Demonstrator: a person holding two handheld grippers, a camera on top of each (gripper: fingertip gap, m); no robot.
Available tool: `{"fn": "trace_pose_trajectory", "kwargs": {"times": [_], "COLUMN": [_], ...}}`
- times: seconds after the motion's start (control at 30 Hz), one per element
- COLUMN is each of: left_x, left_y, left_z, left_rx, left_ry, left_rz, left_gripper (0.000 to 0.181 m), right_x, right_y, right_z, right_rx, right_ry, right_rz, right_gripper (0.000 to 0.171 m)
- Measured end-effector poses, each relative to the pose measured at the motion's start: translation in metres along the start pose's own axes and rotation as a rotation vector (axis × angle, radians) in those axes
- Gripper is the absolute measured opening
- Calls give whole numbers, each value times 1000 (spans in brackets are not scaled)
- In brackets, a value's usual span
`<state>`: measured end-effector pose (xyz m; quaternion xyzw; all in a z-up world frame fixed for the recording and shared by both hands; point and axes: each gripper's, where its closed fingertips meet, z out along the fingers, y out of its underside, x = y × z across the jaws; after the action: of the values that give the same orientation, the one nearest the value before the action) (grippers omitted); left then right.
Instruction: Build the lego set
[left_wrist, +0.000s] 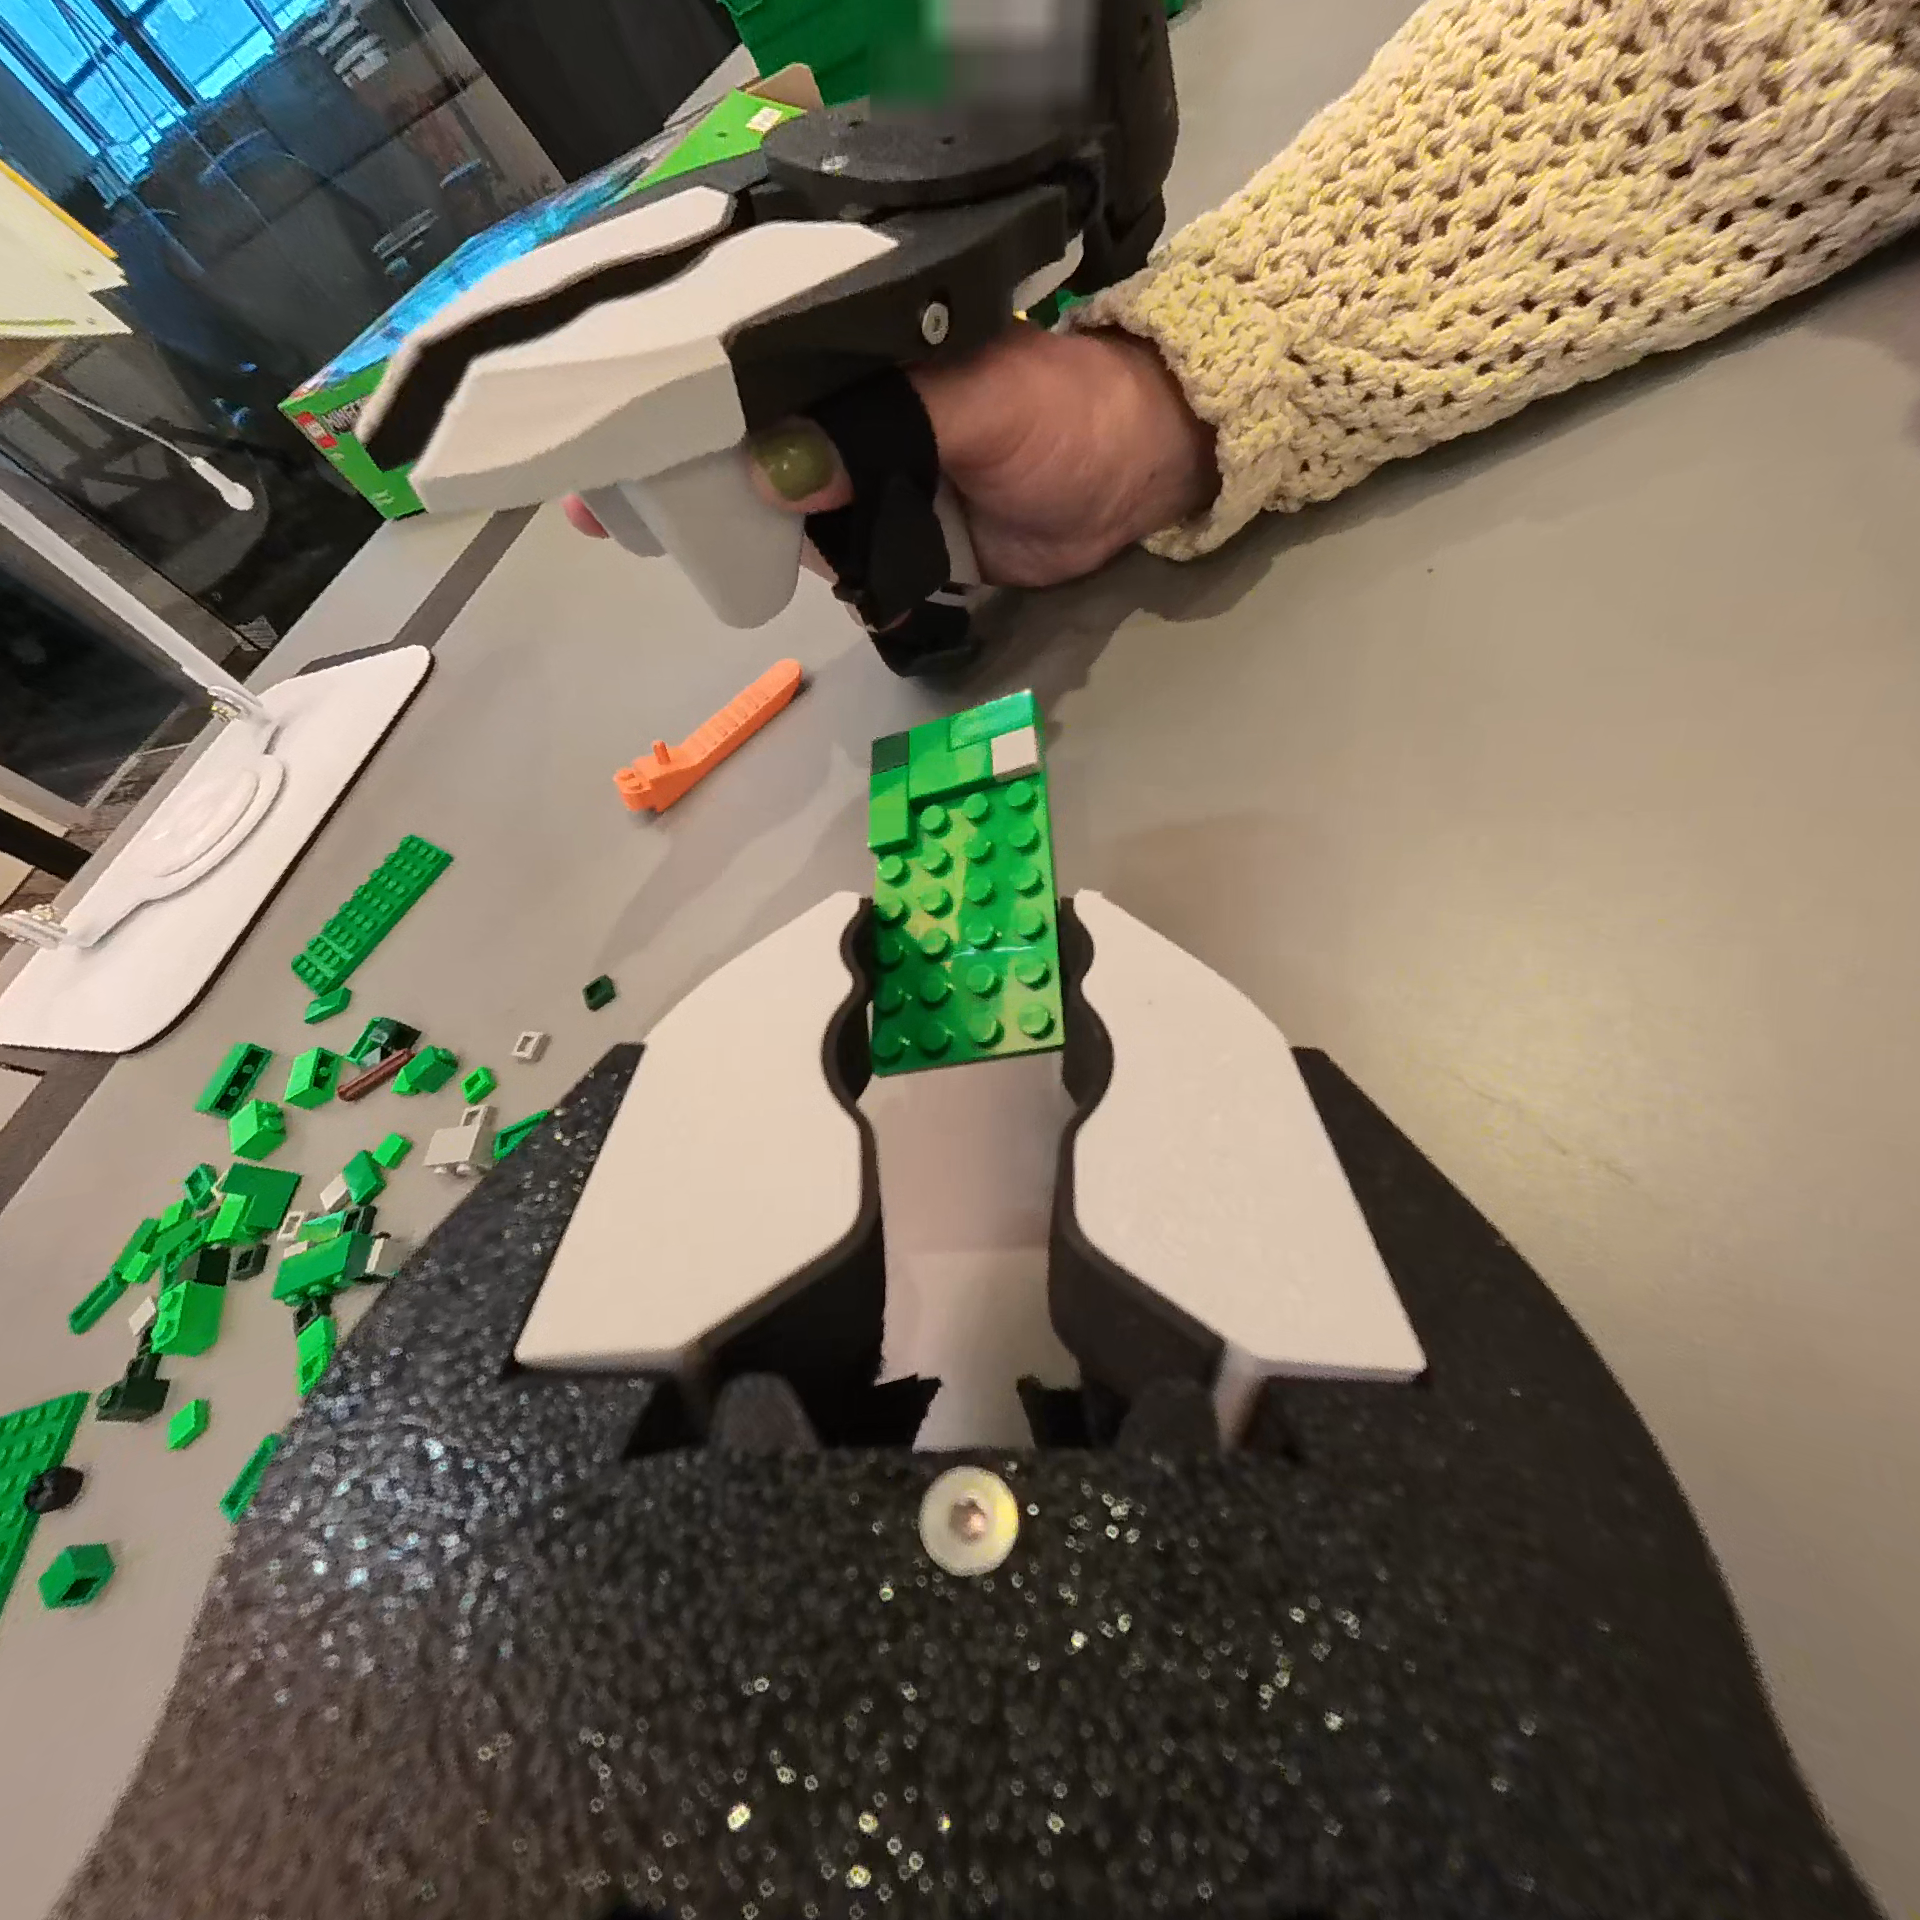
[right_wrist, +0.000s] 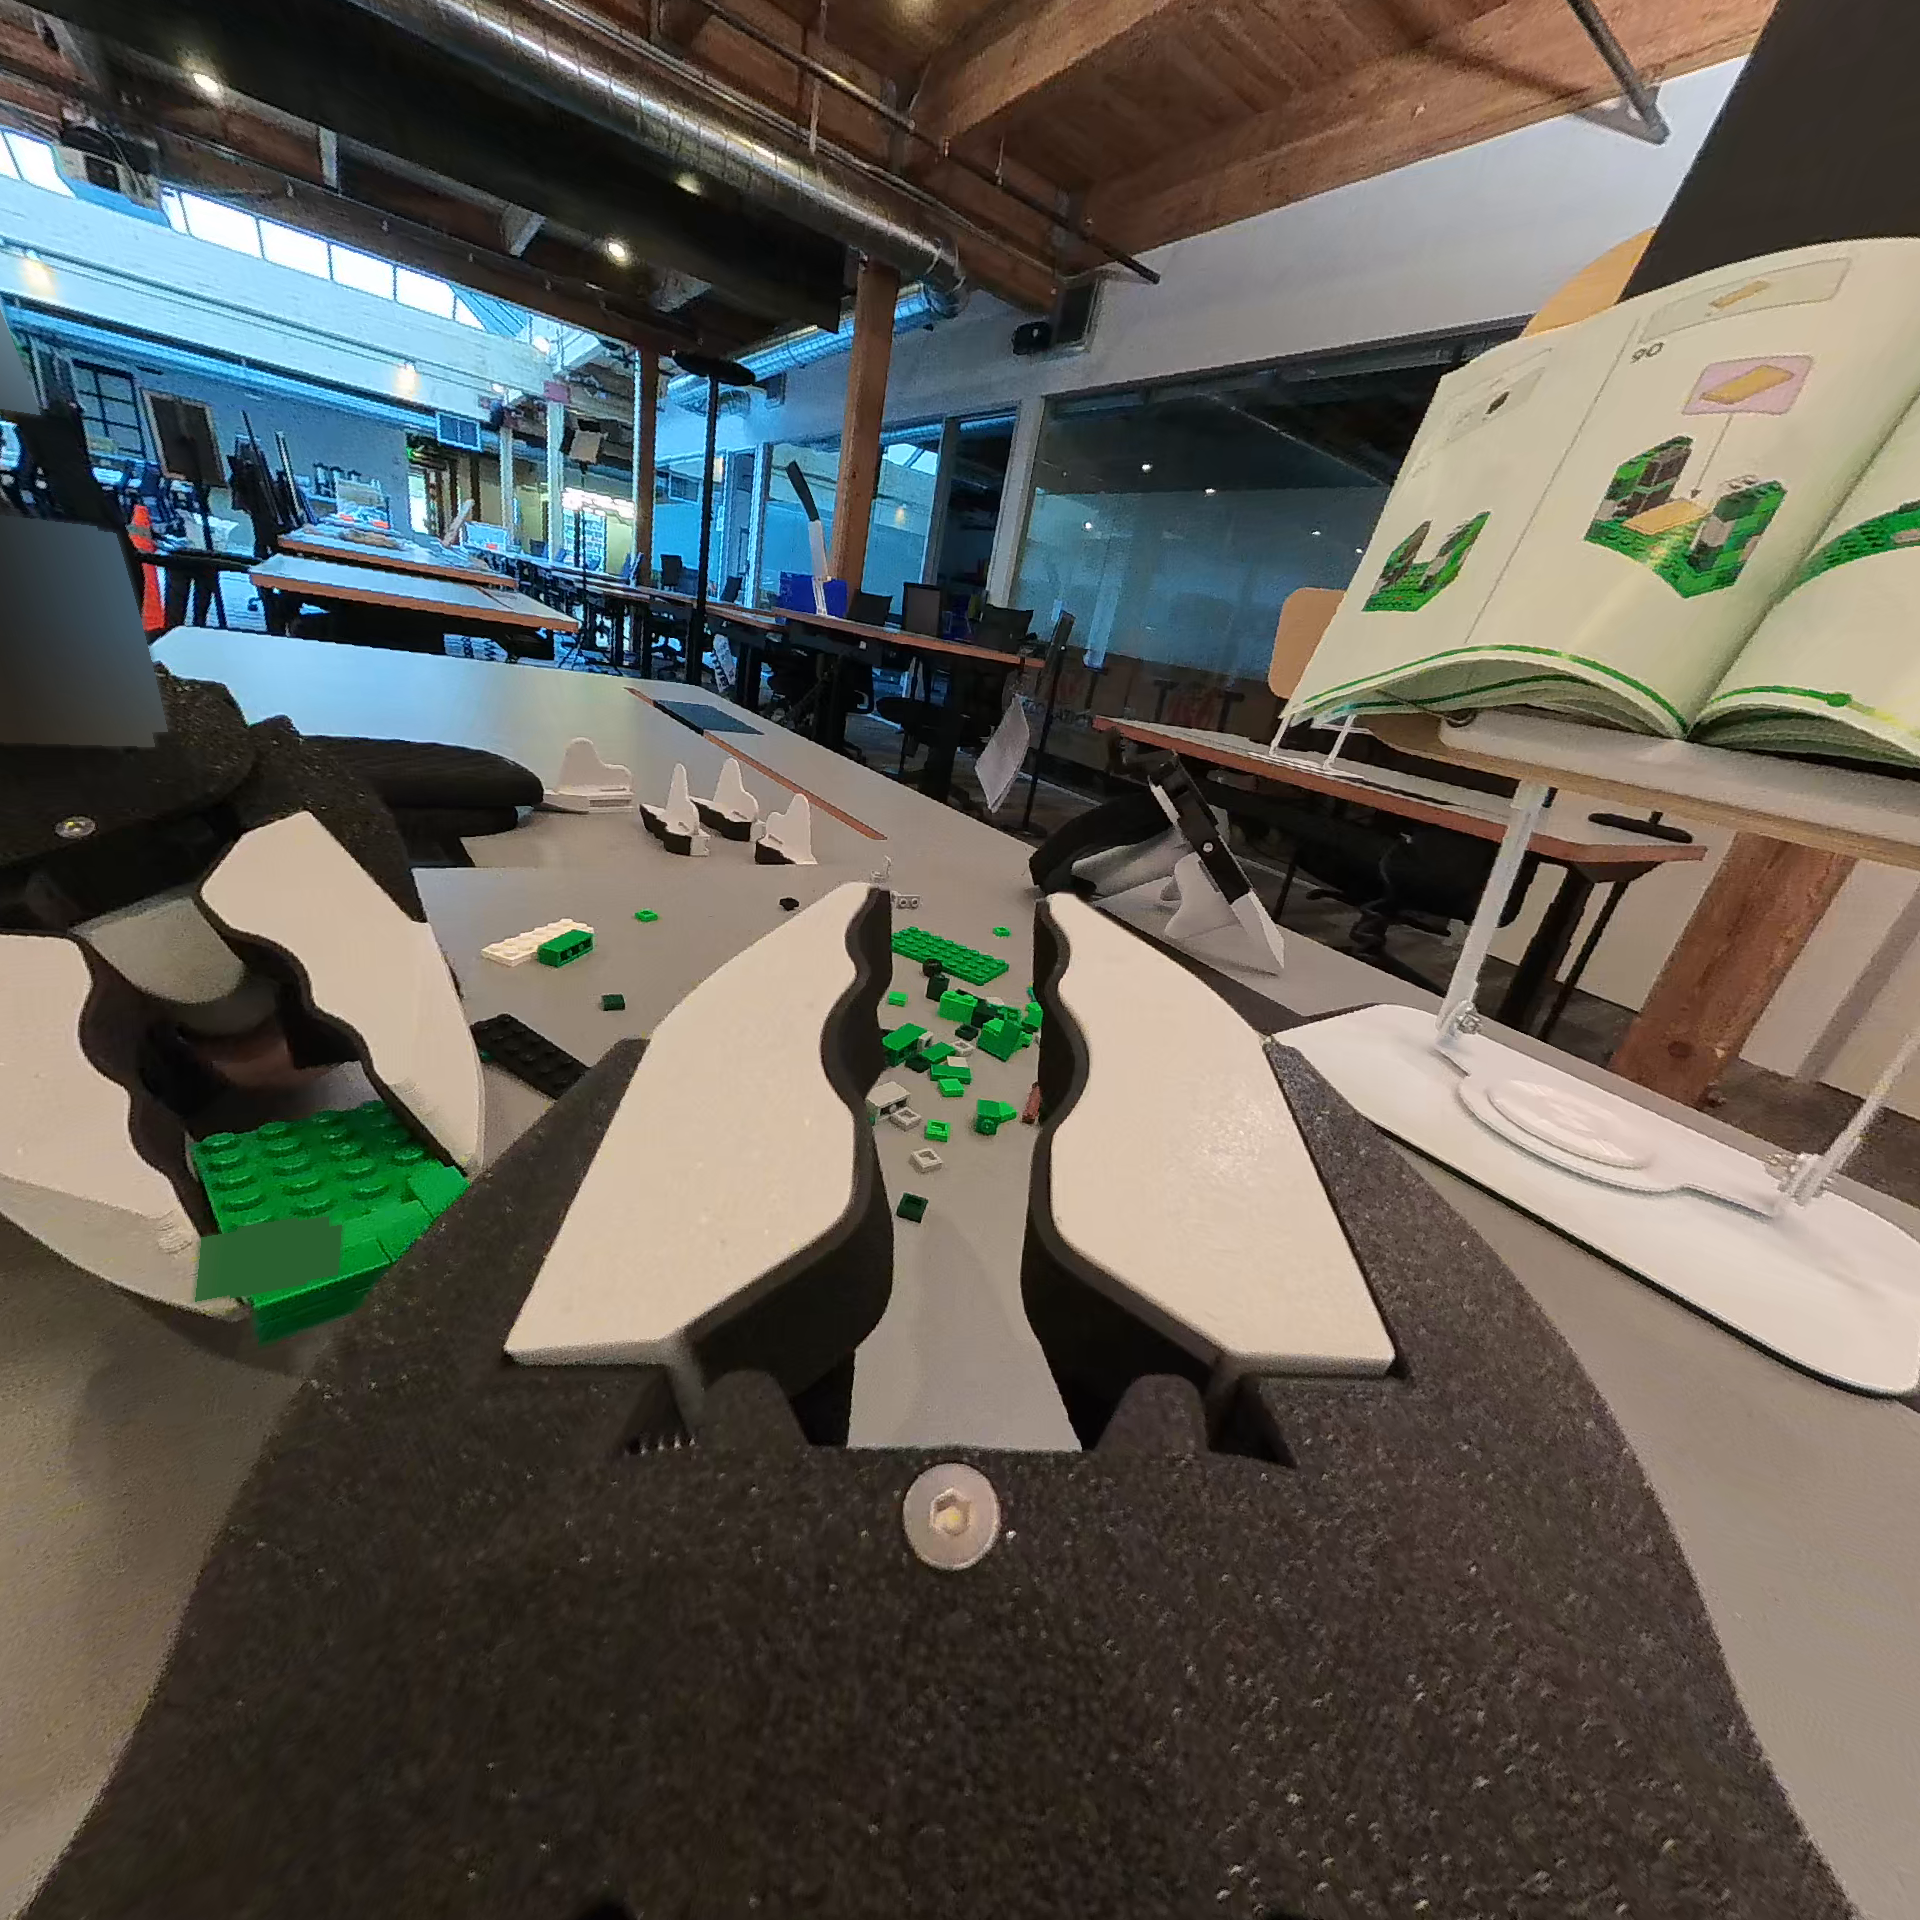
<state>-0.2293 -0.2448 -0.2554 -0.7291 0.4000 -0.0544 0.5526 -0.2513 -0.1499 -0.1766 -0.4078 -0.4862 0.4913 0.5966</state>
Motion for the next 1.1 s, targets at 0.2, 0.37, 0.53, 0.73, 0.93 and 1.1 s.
{"fn": "trace_pose_trajectory", "kwargs": {"times": [0.2,0.37,0.53,0.73,0.93,1.1], "left_x": [0,-1,-1,-2,2,8], "left_y": [1,0,1,2,3,7], "left_z": [0,0,1,1,2,4], "left_rx": [-4,-1,-8,-13,-23,-58], "left_ry": [-7,-10,-16,-19,1,18], "left_rz": [11,7,22,23,32,75], "left_gripper": [33,33,33,33,33,33], "right_x": [-5,-8,-7,-7,-5,-6], "right_y": [2,2,2,2,2,17], "right_z": [1,1,1,1,1,10], "right_rx": [-12,-18,-17,-16,-15,-197], "right_ry": [-14,-17,-15,-13,-3,-66], "right_rz": [-38,-57,-57,-55,-45,-40], "right_gripper": [23,21,20,20,19,18]}}
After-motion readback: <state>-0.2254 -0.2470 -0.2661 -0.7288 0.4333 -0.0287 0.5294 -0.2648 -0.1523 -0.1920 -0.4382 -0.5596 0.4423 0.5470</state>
